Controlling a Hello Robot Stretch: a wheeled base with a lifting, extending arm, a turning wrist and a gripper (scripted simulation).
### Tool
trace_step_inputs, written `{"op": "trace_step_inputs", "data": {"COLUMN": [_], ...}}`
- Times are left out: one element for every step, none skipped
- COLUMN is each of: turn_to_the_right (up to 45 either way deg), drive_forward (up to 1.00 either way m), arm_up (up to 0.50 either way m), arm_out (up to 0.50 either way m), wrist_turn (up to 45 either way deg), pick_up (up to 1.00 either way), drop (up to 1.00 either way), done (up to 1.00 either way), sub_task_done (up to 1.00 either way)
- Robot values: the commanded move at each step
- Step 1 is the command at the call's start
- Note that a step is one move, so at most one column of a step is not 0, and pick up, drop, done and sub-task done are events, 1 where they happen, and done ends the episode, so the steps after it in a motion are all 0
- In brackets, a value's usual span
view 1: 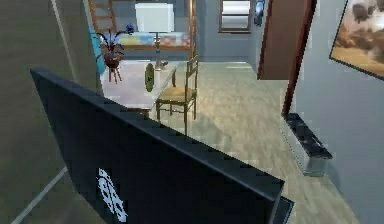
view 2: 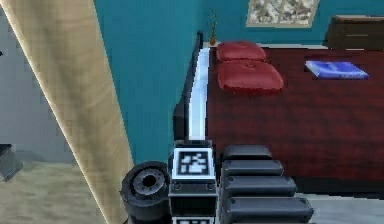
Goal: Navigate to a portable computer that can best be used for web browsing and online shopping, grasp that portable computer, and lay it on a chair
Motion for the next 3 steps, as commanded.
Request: {"op": "trace_step_inputs", "data": {"turn_to_the_right": [0.0,15.0,0.0], "drive_forward": [0.45,0.00,1.00], "arm_up": [0.00,0.00,0.00], "arm_out": [0.00,0.00,0.00], "wrist_turn": [0.0,0.0,0.0], "pick_up": [0.00,0.00,0.00], "drop": [0.00,0.00,0.00], "done": [0.00,0.00,0.00], "sub_task_done": [0.00,0.00,0.00]}}
